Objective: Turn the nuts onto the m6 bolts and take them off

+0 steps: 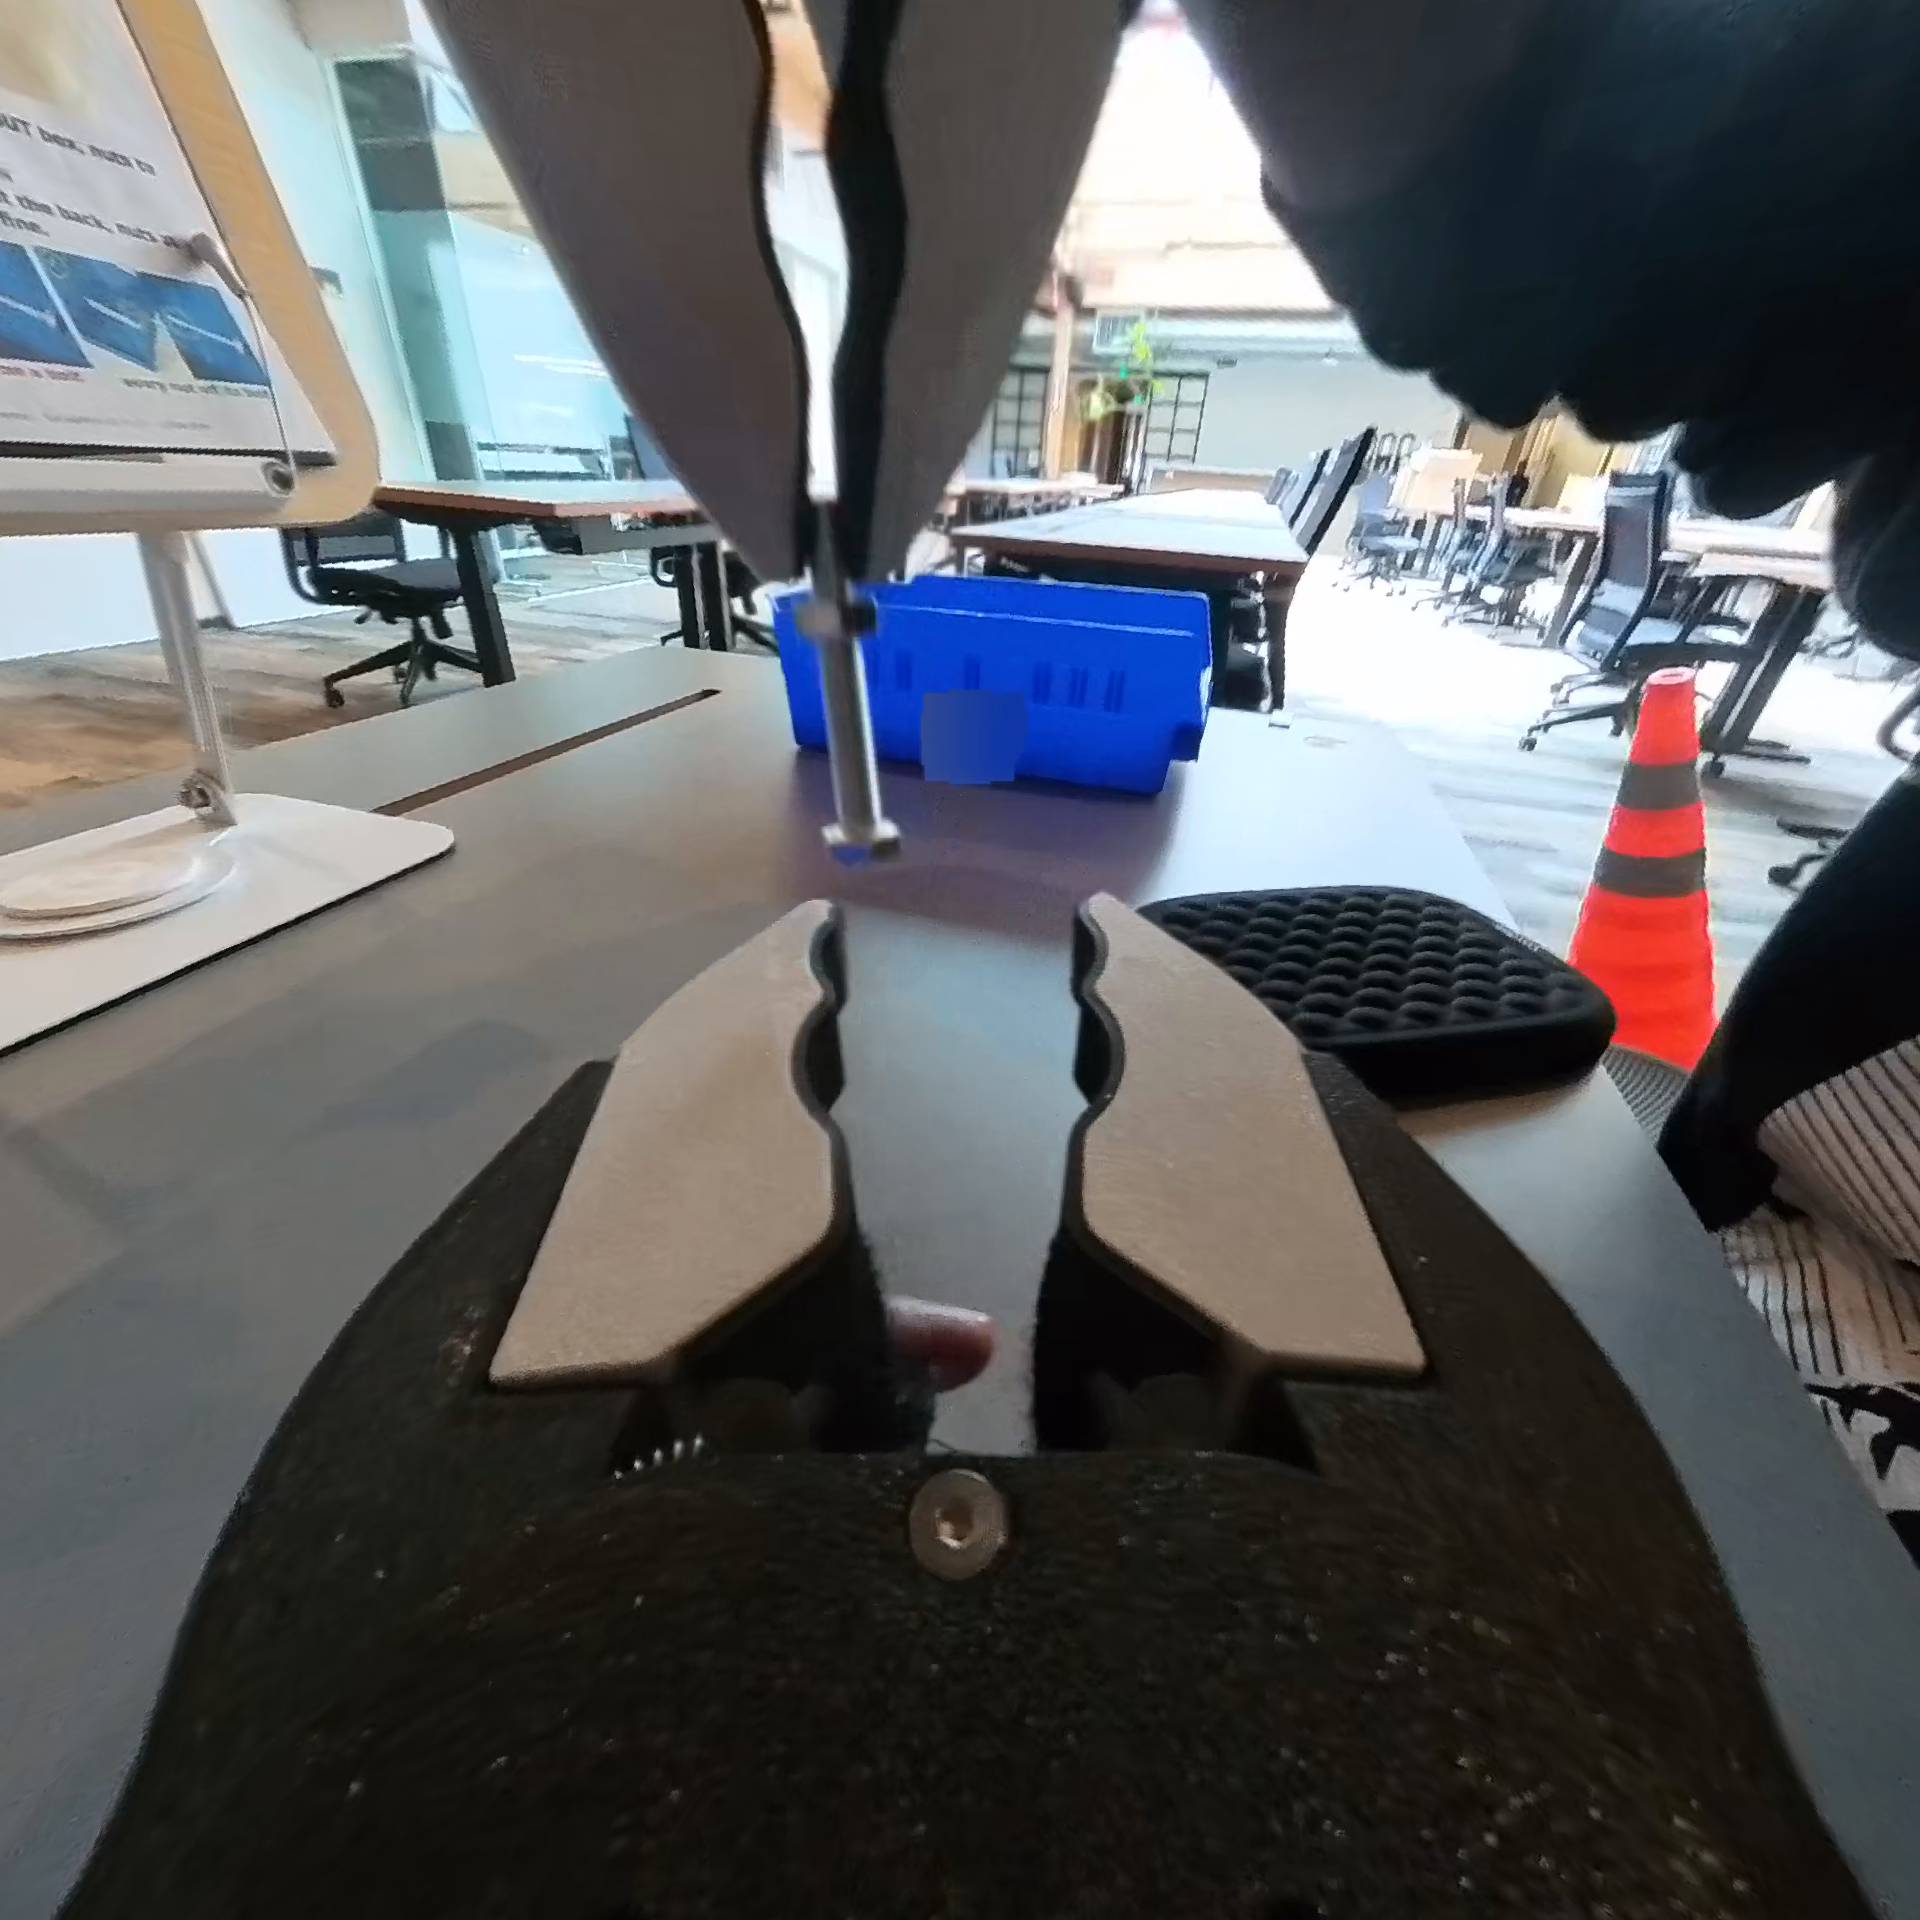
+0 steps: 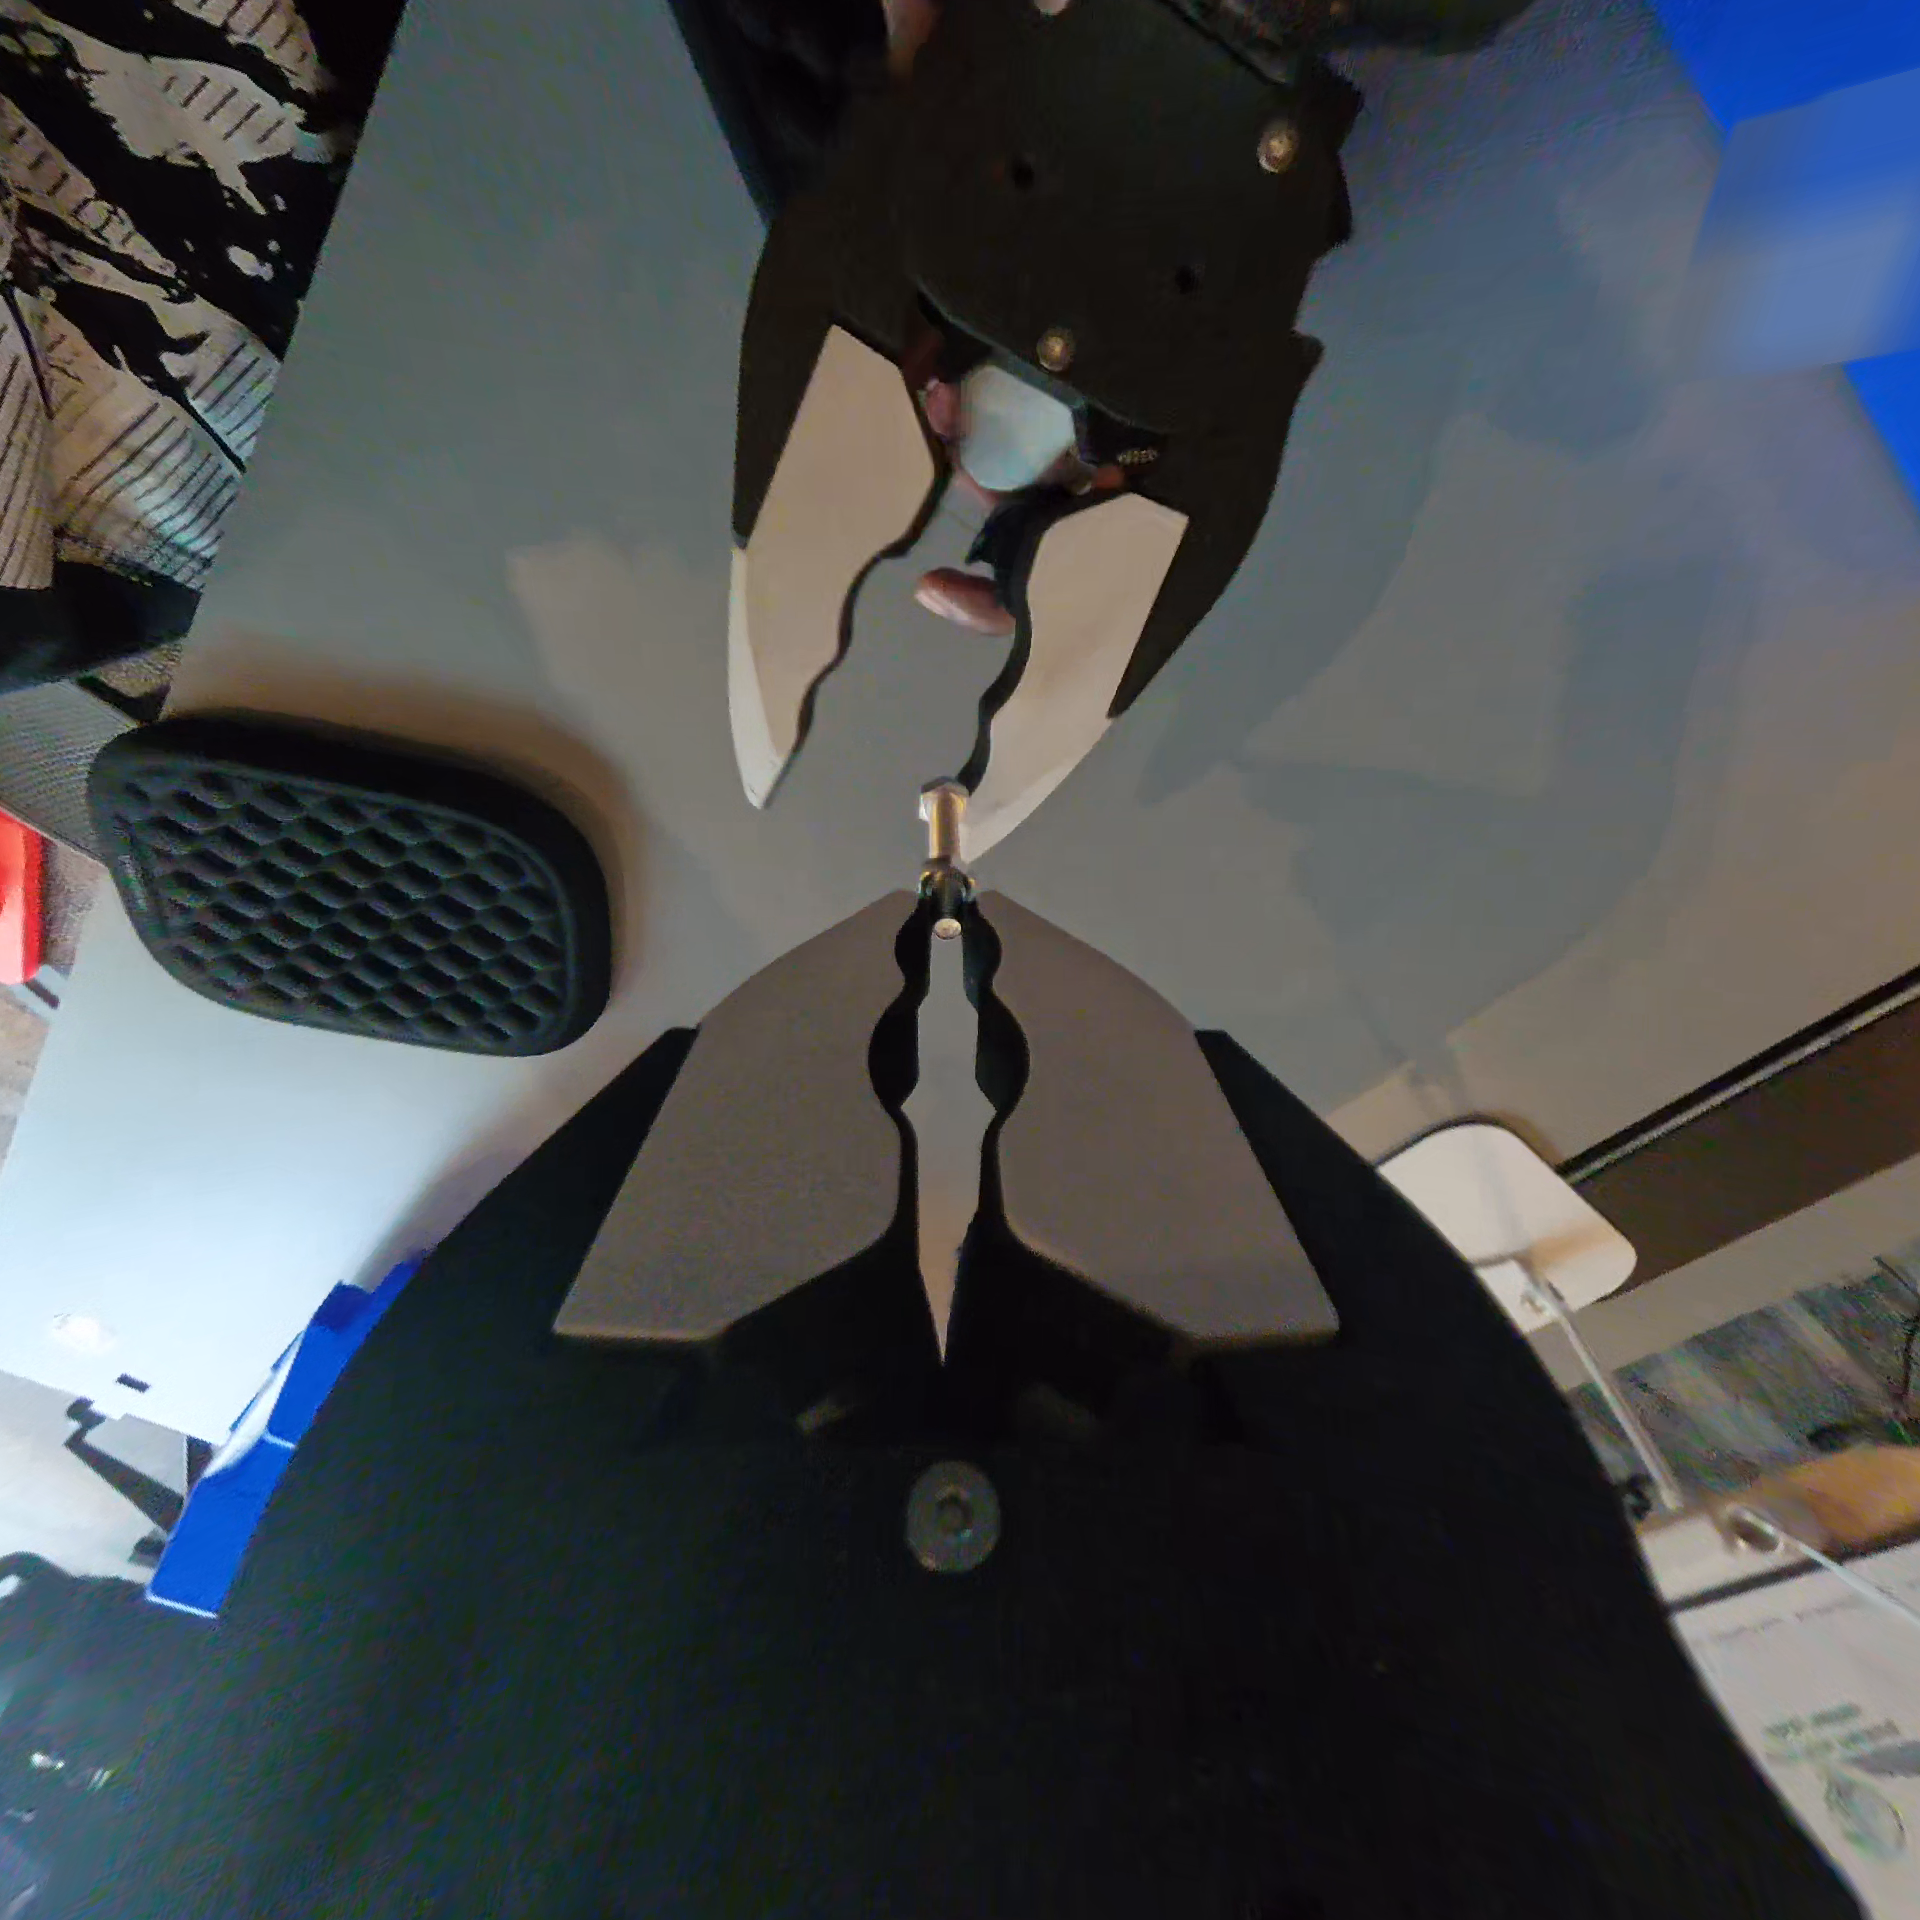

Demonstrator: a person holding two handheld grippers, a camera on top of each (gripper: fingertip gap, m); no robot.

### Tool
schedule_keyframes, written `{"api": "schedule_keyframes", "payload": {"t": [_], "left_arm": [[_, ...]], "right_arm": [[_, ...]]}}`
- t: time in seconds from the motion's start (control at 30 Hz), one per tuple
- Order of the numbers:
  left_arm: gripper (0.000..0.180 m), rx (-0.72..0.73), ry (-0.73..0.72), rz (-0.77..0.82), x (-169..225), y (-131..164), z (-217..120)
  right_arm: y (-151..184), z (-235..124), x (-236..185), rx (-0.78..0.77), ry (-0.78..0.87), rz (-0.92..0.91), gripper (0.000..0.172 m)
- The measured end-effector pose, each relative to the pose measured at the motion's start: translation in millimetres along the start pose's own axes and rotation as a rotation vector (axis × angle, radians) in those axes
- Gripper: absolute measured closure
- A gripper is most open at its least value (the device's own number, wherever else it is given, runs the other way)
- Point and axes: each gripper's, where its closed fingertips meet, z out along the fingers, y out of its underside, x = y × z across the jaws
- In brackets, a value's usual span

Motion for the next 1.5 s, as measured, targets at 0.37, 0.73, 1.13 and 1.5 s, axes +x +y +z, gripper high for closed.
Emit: {"api": "schedule_keyframes", "payload": {"t": [0.37, 0.73, 1.13, 1.5], "left_arm": [[0.103, -0.068, -0.060, 0.085, -1.5, 8.6, 6.0], [0.113, -0.056, -0.040, 0.111, 3.6, 7.2, 5.7], [0.131, 0.023, -0.016, 0.107, 7.6, -1.3, 2.0], [0.106, 0.041, 0.034, 0.089, 13.3, 1.3, 7.9]], "right_arm": [[71.0, -62.0, -35.9, -0.040, 0.084, 0.238, 0.167], [244.4, -91.0, -148.0, -0.213, 0.114, 0.776, 0.167], [388.7, -44.3, -250.6, -0.288, 0.090, 1.206, 0.167], [464.2, 40.9, -270.5, -0.257, 0.290, 1.415, 0.166]]}}
